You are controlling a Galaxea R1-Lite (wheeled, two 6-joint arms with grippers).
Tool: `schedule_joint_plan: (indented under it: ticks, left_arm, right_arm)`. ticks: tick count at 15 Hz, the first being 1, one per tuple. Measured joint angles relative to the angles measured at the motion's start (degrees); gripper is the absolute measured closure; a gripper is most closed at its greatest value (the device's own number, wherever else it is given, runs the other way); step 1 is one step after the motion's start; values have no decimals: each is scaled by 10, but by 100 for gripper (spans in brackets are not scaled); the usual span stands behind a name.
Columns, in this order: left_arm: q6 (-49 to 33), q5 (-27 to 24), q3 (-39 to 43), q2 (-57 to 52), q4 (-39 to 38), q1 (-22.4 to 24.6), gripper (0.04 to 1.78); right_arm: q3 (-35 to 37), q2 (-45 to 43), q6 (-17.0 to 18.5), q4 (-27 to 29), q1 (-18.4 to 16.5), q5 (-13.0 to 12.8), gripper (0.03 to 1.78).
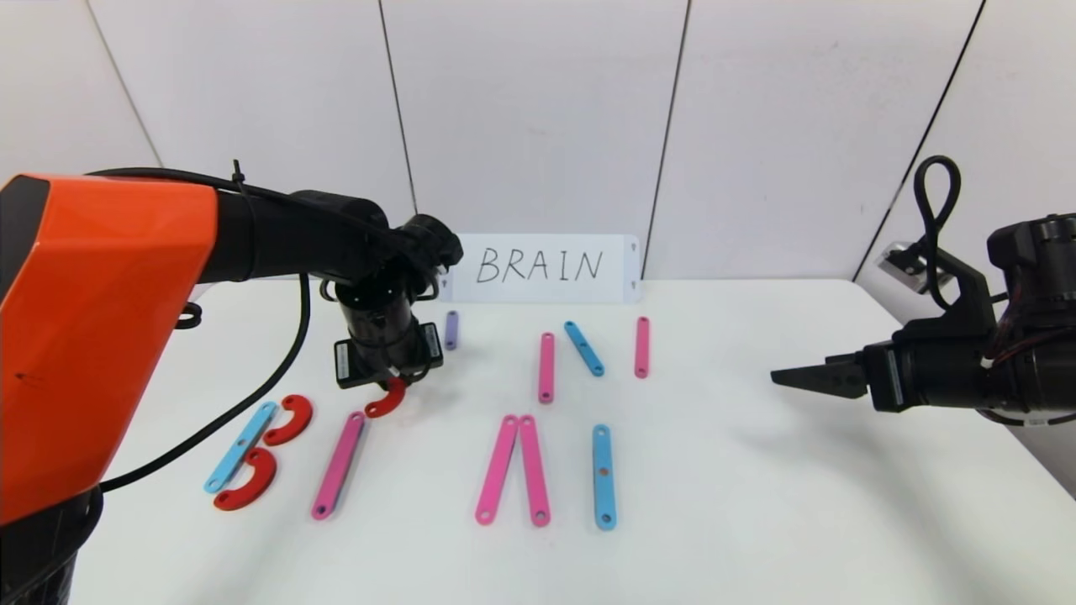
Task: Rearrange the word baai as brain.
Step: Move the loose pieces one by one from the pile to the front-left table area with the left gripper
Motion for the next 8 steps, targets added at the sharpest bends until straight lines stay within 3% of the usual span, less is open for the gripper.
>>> schedule_joint_plan:
  ticks: [8]
  left_arm:
    - [0,-4,58,2,-8,-25,152]
  right_arm:
    - [0,0,0,0,-1,1,8]
